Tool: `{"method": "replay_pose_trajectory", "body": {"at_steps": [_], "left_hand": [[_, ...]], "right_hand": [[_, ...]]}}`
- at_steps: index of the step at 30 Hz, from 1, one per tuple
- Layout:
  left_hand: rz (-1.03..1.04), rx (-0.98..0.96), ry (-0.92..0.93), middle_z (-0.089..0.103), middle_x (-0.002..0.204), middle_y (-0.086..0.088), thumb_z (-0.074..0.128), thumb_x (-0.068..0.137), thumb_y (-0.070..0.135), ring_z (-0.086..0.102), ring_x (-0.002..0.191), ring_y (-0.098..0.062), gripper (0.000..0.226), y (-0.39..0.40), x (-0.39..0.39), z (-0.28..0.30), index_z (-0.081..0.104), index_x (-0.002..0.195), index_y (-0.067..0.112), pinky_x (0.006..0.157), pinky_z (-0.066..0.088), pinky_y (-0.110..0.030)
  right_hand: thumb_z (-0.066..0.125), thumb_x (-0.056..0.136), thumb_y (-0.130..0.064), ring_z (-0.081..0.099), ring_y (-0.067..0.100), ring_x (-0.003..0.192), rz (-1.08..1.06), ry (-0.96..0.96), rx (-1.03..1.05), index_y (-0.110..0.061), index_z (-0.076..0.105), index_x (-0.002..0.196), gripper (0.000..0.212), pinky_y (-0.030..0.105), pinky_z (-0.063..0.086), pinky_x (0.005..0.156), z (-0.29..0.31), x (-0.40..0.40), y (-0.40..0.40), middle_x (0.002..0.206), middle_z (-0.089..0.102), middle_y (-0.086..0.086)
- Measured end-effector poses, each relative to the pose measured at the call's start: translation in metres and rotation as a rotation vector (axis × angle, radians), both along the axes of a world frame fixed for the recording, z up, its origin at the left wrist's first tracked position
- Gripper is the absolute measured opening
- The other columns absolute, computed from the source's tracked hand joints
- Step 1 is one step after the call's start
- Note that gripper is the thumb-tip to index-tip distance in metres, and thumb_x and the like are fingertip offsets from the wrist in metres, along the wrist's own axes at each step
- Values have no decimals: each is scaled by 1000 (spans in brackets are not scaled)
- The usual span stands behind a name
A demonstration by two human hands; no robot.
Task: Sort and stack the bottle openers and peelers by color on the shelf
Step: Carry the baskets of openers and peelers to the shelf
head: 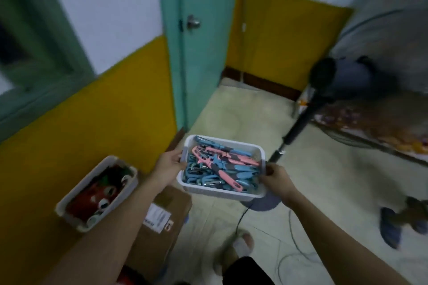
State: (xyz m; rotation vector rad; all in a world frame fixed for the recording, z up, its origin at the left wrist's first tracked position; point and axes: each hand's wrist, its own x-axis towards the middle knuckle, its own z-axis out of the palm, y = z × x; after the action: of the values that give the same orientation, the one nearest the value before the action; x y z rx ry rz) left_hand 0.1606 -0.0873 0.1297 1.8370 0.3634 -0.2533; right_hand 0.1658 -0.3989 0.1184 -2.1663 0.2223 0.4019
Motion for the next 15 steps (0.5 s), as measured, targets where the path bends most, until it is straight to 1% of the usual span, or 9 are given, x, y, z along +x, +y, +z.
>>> {"method": "replay_pose_trajectory", "body": {"at_steps": [2, 4, 5, 7, 9, 11, 13, 14, 15], "left_hand": [[-94, 21, -9, 64, 108, -5, 59, 88, -15, 61, 92, -20, 46, -42, 20, 5, 58, 130, 1, 63, 47, -17], [-192, 31, -6, 70, 105, -9, 60, 85, -17, 63, 88, -20, 41, -87, 37, 7, 64, 123, 0, 70, 50, -23], [-248, 32, -7, 72, 101, -10, 59, 84, -17, 64, 86, -20, 41, -111, 44, 8, 66, 119, 3, 74, 51, -24], [-338, 19, -14, 73, 96, -10, 59, 84, -18, 65, 82, -20, 42, -162, 56, 10, 67, 117, 7, 78, 52, -28], [-440, 19, -3, 72, 90, -5, 58, 85, -18, 65, 80, -19, 43, -216, 66, 8, 66, 117, 8, 77, 54, -28], [-542, 31, 14, 72, 93, -6, 58, 86, -17, 67, 82, -18, 42, -273, 73, 2, 66, 116, 11, 75, 56, -25], [-625, 55, 36, 74, 99, -10, 59, 86, -14, 70, 89, -22, 38, -332, 81, -10, 68, 118, 5, 84, 58, -35], [-659, 63, 47, 75, 97, -9, 59, 86, -14, 71, 89, -24, 38, -361, 85, -17, 69, 118, 4, 87, 58, -39], [-687, 71, 59, 75, 94, -7, 58, 86, -14, 71, 89, -25, 37, -392, 90, -23, 70, 116, 5, 87, 58, -39]], "right_hand": [[66, 84, -12, 70, 20, 86, -130, -15, 20, -12, 67, 101, 17, 41, 60, 80, 17, -18, -38, 93, 73, 3], [64, 88, -9, 70, 17, 85, -251, -23, 45, -12, 66, 104, 16, 33, 60, 75, 28, -35, -78, 92, 71, 1], [64, 88, -8, 70, 17, 83, -312, -26, 50, -11, 66, 104, 16, 32, 60, 73, 29, -43, -99, 91, 71, 2], [65, 88, -9, 70, 24, 85, -420, -29, 44, -12, 67, 99, 12, 42, 60, 77, 30, -59, -142, 92, 72, 7], [65, 88, -9, 70, 28, 87, -521, -11, 49, -11, 67, 96, 9, 48, 59, 81, 28, -74, -185, 93, 72, 11], [65, 88, -7, 70, 27, 87, -615, 7, 64, -10, 66, 95, 7, 47, 59, 82, 21, -86, -230, 92, 71, 10], [64, 88, -6, 69, 24, 84, -710, 27, 67, -11, 65, 93, 7, 42, 59, 78, 12, -97, -275, 89, 70, 8], [64, 88, -5, 68, 22, 83, -751, 40, 77, -12, 65, 92, 8, 39, 58, 76, 8, -101, -298, 89, 69, 7], [64, 88, -4, 68, 21, 82, -784, 52, 88, -12, 65, 92, 8, 38, 58, 75, 4, -104, -322, 89, 69, 7]]}}
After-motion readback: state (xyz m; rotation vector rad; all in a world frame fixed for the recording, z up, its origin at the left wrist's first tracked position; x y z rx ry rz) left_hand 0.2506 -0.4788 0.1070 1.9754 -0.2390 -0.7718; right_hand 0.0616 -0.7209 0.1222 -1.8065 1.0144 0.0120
